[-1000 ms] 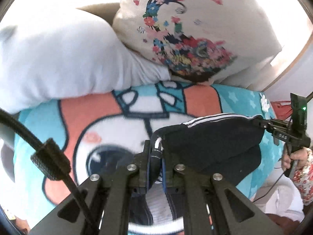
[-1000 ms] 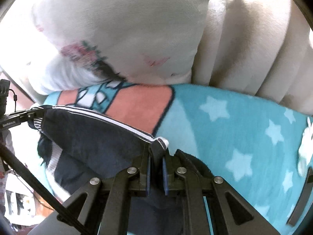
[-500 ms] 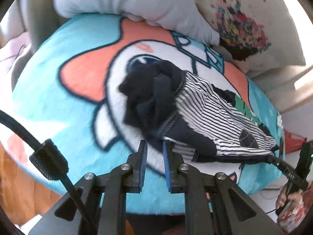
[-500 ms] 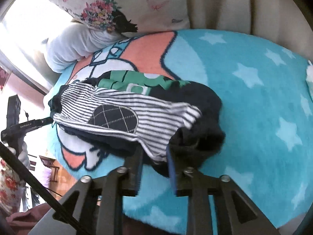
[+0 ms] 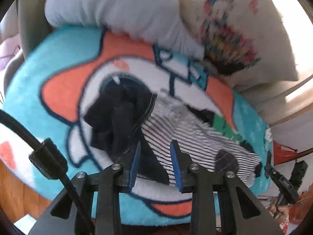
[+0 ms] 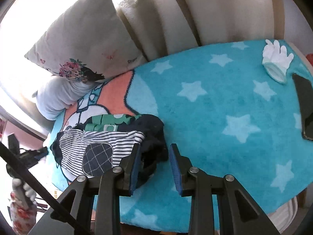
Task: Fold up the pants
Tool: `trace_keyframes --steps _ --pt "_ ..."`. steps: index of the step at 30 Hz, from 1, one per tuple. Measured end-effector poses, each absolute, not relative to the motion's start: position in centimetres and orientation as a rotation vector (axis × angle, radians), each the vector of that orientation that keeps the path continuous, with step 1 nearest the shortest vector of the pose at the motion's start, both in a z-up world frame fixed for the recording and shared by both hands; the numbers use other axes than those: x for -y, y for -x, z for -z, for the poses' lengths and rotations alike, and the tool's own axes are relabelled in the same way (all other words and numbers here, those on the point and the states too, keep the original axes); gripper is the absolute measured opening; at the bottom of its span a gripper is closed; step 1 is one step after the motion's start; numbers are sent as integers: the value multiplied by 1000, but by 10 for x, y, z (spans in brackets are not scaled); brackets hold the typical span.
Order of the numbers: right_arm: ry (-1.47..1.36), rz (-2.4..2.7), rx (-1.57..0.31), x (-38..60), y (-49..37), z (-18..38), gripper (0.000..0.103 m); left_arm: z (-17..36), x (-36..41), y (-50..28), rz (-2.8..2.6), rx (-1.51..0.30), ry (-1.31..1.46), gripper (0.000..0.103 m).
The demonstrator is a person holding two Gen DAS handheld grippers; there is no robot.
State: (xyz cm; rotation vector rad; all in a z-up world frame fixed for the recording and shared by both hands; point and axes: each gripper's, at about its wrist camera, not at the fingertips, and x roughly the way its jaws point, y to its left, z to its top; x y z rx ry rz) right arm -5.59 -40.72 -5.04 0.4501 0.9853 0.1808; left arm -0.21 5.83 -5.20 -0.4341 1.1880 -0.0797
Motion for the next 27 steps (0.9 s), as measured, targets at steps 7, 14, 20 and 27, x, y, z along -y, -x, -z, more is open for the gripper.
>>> trace_keyframes --steps 7,14,20,27 --pt "-545 -194 -1081 400 42 79 40 83 -51 -6 56 -1260 408 30" --pt "-486 -221 -1111 380 26 75 8 85 -55 -8 63 -1245 437 31" --pt "-462 -244 -932 382 20 16 8 85 -57 -4 58 -1220 454 31" --pt "-498 -87 -1035 410 13 65 9 85 -49 -3 62 -1203 413 37"
